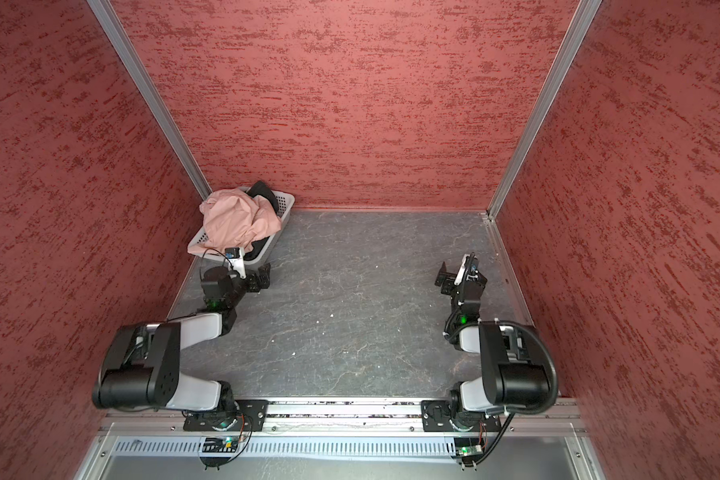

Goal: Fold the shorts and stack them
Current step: 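Reach the left gripper into the basket and grasp the pink shorts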

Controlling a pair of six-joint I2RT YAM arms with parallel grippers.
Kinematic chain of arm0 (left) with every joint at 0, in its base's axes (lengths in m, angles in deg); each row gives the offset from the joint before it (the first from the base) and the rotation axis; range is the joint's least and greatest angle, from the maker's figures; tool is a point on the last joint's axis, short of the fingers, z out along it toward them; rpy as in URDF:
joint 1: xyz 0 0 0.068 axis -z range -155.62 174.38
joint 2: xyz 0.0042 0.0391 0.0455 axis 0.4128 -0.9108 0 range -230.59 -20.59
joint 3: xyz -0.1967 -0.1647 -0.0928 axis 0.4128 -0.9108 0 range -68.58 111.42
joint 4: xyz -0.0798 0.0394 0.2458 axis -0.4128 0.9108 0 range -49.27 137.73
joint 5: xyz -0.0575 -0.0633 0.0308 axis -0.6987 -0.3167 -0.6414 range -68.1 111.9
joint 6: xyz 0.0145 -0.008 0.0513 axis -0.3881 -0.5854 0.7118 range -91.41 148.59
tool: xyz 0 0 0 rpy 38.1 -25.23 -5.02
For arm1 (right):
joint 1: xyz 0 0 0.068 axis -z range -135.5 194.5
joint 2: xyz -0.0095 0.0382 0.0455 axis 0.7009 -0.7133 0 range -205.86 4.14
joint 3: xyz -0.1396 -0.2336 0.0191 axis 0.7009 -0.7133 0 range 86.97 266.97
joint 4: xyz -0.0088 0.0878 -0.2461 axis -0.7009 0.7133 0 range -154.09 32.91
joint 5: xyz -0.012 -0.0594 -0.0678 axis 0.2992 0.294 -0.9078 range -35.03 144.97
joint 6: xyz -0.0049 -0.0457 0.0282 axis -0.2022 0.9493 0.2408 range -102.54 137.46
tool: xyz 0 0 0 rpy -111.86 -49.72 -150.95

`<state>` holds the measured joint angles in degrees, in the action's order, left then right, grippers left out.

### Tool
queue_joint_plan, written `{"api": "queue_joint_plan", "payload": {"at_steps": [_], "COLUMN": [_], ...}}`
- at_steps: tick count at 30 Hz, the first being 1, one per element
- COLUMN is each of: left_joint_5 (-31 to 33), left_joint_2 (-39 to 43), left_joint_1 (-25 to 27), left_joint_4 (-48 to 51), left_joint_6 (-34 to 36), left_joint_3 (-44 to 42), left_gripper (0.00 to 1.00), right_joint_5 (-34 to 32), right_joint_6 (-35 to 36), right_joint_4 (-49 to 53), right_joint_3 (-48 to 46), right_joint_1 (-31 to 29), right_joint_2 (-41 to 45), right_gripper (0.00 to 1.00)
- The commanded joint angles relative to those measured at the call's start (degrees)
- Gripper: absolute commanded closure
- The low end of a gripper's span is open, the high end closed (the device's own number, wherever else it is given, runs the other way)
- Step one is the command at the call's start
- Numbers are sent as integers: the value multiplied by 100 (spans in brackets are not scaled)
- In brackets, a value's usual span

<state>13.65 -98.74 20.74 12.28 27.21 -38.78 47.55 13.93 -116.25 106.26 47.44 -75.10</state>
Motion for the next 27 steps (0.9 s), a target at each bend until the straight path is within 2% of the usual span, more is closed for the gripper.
{"api": "queue_joint_plan", "payload": {"at_steps": [1,3,7,10,16,18,23,27], "left_joint_5": [20,225,732,1039,1314,1269,1681,1626], "left_joint_2": [885,1022,599,308,-763,-1287,-2577,-3425], "left_joint_1": [21,180,545,712,560,467,443,390], "left_joint_4": [1792,2879,4967,5966,6470,6598,6839,7102], "left_joint_6": [-545,-727,-748,-644,-586,-640,-371,-292], "left_joint_3": [972,1686,3242,3914,4999,5478,6777,7639], "left_gripper": [1,1,1,1,0,1,0,1], "right_joint_5": [354,658,1593,2128,2996,3035,2939,2989], "right_joint_6": [5,-247,-539,-622,-810,-871,-1063,-1172], "right_joint_4": [1364,2085,3065,3714,4177,4301,4048,3895], "right_joint_3": [623,904,1244,1395,1443,1492,1313,1235], "right_joint_1": [-22,-22,-38,-62,-121,-159,-271,-325], "right_joint_2": [784,1049,1452,1756,2060,2094,2263,2188], "right_gripper": [2,2,4,5,5,5,5,5]}}
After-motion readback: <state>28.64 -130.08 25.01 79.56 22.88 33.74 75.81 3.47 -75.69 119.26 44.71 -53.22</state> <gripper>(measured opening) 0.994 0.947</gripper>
